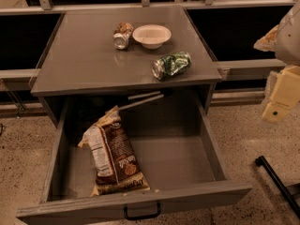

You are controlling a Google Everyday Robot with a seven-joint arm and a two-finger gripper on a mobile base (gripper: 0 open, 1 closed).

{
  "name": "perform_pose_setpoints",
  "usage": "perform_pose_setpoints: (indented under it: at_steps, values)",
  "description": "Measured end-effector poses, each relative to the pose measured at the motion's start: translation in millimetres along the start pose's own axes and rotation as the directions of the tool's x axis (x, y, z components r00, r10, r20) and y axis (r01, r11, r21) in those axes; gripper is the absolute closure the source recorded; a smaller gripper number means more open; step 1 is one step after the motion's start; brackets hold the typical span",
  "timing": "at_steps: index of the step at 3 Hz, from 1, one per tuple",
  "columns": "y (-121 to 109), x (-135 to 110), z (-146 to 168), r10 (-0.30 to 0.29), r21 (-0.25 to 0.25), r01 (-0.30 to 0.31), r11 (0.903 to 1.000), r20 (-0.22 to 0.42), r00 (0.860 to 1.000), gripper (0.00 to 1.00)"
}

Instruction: Pick brown chip bag from top drawer and place on counter

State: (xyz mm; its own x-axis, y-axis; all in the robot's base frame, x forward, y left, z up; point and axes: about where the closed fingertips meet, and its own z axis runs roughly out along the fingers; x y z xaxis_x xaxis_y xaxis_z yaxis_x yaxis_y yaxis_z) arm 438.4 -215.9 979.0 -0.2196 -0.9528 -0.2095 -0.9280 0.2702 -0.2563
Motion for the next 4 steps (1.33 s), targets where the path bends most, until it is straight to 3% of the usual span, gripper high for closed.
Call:
perform_pose_setpoints:
  at_steps: [1,2,3,4]
  values:
    - [0.9,-1.3,3.5,0.006,-0.001,-0.006,1.0000,0.004,1.000,0.00]
    - [9.0,-12.4,33.1,0.055,-0.016,-0.055,0.9984,0.031,0.998,0.00]
    - [47.9,-29.2,91.8,0.092,-0.097,-0.088,0.9914,0.037,0.995,0.00]
    - [47.5,-36.2,91.9,0.083,-0.101,-0.078,0.9918,0.052,0.995,0.00]
